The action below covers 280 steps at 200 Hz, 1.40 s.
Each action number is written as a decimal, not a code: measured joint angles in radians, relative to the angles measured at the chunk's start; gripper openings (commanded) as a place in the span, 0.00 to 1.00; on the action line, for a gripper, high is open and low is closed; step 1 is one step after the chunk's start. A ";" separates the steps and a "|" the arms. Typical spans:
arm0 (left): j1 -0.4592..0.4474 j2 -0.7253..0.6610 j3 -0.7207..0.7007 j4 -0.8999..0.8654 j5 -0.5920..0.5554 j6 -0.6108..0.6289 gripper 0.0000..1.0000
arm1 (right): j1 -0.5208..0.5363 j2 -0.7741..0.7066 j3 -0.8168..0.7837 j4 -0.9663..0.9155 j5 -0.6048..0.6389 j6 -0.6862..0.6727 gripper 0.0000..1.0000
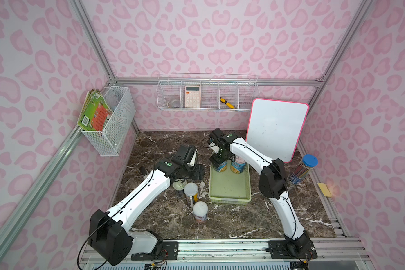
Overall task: Put the canned food in the basket
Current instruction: Place the canned food in the basket, then pick up the canned food from the center of the board.
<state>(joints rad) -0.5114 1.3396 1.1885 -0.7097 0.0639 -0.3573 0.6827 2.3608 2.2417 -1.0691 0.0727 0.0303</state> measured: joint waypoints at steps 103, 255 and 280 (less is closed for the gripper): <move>0.037 -0.180 0.042 -0.248 -0.030 -0.051 0.93 | 0.018 -0.336 -0.232 0.138 -0.060 0.028 0.99; 0.024 0.206 0.122 -0.477 0.126 -0.030 0.82 | 0.011 -0.554 -0.588 0.282 -0.077 0.051 0.99; 0.026 0.224 0.121 -0.483 0.109 -0.030 0.58 | 0.010 -0.569 -0.618 0.288 -0.077 0.051 0.99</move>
<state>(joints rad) -0.4858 1.5639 1.3098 -1.1927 0.1734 -0.3874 0.6922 1.7920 1.6241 -0.7811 -0.0048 0.0811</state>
